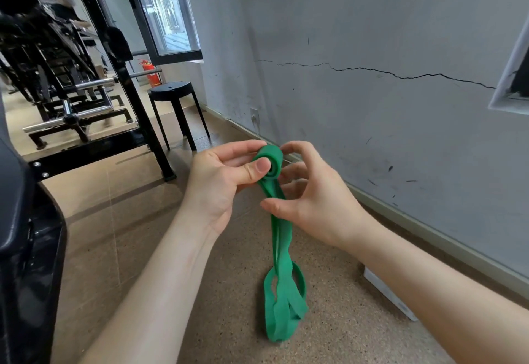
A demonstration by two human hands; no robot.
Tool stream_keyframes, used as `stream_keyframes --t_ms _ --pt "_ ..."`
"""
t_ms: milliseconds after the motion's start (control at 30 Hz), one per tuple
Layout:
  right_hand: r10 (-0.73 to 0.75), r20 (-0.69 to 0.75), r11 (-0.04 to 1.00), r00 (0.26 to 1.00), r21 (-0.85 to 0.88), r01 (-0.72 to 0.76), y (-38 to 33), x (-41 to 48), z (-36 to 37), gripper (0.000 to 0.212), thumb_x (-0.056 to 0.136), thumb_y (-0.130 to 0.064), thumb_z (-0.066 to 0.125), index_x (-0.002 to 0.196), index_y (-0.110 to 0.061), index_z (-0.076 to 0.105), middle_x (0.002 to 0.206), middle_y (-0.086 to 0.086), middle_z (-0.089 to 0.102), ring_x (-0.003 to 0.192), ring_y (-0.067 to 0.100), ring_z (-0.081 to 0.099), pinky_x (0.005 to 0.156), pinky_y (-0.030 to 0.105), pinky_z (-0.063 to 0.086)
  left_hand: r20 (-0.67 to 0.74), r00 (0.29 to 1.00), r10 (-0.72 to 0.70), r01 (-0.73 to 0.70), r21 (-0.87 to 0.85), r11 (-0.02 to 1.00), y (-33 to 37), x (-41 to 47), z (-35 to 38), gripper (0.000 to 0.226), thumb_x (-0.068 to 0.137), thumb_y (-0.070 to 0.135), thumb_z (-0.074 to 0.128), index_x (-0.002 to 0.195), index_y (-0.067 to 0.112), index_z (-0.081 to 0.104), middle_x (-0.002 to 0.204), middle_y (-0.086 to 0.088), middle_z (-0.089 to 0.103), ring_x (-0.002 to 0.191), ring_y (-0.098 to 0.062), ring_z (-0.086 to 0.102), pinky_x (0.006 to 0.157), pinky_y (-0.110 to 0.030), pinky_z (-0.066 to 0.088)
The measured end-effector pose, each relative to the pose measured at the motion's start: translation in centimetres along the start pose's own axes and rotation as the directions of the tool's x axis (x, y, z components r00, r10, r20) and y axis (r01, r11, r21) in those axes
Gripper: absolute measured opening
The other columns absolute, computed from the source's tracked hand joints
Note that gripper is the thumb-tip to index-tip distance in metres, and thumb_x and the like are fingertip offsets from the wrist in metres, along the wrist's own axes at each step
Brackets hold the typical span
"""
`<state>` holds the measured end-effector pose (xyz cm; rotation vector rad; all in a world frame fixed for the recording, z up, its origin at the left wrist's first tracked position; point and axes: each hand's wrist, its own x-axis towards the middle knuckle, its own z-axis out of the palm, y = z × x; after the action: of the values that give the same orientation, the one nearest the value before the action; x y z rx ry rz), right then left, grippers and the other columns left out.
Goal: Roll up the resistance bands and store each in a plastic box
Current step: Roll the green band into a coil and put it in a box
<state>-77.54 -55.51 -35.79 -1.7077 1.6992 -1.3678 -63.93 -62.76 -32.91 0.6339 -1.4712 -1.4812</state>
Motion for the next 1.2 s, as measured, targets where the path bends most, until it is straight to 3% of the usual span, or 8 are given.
stream_keyframes --t_ms 167,233,400,533,700,900,1000,1200 --pt "0.059 0.159 0.998 0.985 -0.043 -0.053 0.6 0.4 -0.4 0.027 0.079 -0.023 0.075 0.102 -0.025 0.06 0.082 -0.014 0.057 0.074 0.0 0.056 0.073 0.019 0.044 0.0 1.0 0.003 -0.003 0.044 0.999 -0.1 -0.2 -0.2 0.032 0.058 0.01 0.072 0.09 0.009 0.069 0.074 -0.003 0.075 0.07 -0.013 0.071 0.059 -0.018 0.051" --pt "0.056 0.194 0.997 0.979 0.038 -0.064 0.7 0.5 -1.0 0.023 0.081 -0.017 0.074 0.101 -0.021 0.063 0.079 -0.013 0.057 0.072 0.001 0.058 0.072 0.024 0.05 -0.004 1.0 0.009 -0.009 0.08 0.997 -0.1 -0.1 -0.4 0.032 0.058 0.012 0.073 0.09 0.011 0.07 0.075 -0.002 0.075 0.071 -0.012 0.07 0.058 -0.017 0.051" --pt "0.024 0.24 0.999 0.97 -0.031 -0.017 0.8 0.6 -2.2 0.035 0.084 -0.019 0.074 0.117 -0.016 0.063 0.088 -0.007 0.063 0.077 0.013 0.068 0.075 0.035 0.057 0.036 0.998 0.049 -0.057 0.274 0.96 0.0 0.1 -0.9 0.038 0.052 0.012 0.08 0.089 0.016 0.073 0.079 0.0 0.076 0.079 -0.014 0.072 0.067 -0.021 0.055" --pt "0.003 0.197 1.0 0.98 0.028 -0.009 1.0 0.5 -2.3 0.054 0.077 -0.017 0.081 0.127 -0.021 0.059 0.087 0.003 0.072 0.081 0.025 0.068 0.079 0.04 0.057 0.091 0.995 0.048 -0.09 0.553 0.828 0.1 0.1 -1.5 0.041 0.057 0.003 0.087 0.089 0.026 0.075 0.083 0.001 0.076 0.08 -0.017 0.072 0.075 -0.024 0.057" --pt "-0.018 0.186 0.999 0.982 -0.044 0.026 0.9 0.4 -2.0 0.065 0.062 -0.054 0.077 0.119 -0.025 0.066 0.082 -0.012 0.07 0.072 -0.003 0.062 0.072 0.019 0.047 0.147 0.988 0.041 -0.136 0.728 0.672 0.3 0.1 -1.1 0.042 0.057 0.013 0.089 0.093 0.031 0.076 0.066 0.012 0.068 0.056 0.001 0.053 0.058 -0.013 0.045" --pt "0.028 0.154 0.996 0.988 -0.084 -0.015 1.7 0.7 -2.3 0.05 0.068 -0.044 0.083 0.111 -0.022 0.071 0.092 -0.007 0.073 0.088 0.005 0.068 0.085 0.03 0.055 0.225 0.968 -0.116 -0.05 0.619 0.784 0.4 -0.1 -1.3 0.05 0.068 -0.005 0.079 0.106 0.027 0.072 0.082 0.003 0.071 0.075 -0.007 0.054 0.076 -0.021 0.052" --pt "0.041 0.077 0.987 0.996 0.15 -0.052 1.7 0.6 -2.6 0.039 0.069 -0.035 0.081 0.103 -0.02 0.072 0.092 -0.003 0.076 0.09 0.01 0.071 0.089 0.034 0.056 0.248 0.965 -0.079 -0.034 0.421 0.906 0.0 -0.3 -1.2 0.059 0.064 0.0 0.08 0.113 0.031 0.067 0.106 0.006 0.072 0.093 -0.011 0.064 0.086 -0.022 0.053" --pt "0.076 0.094 0.896 0.993 0.431 -0.109 1.4 0.5 -2.4 0.039 0.069 -0.03 0.075 0.103 -0.012 0.071 0.093 0.006 0.077 0.088 0.015 0.072 0.073 0.02 0.053 0.114 0.993 -0.011 -0.004 0.133 0.991 -1.6 -0.2 0.7 0.048 0.054 0.01 0.078 0.1 0.016 0.068 0.09 0.001 0.075 0.086 -0.01 0.07 0.073 -0.021 0.054"
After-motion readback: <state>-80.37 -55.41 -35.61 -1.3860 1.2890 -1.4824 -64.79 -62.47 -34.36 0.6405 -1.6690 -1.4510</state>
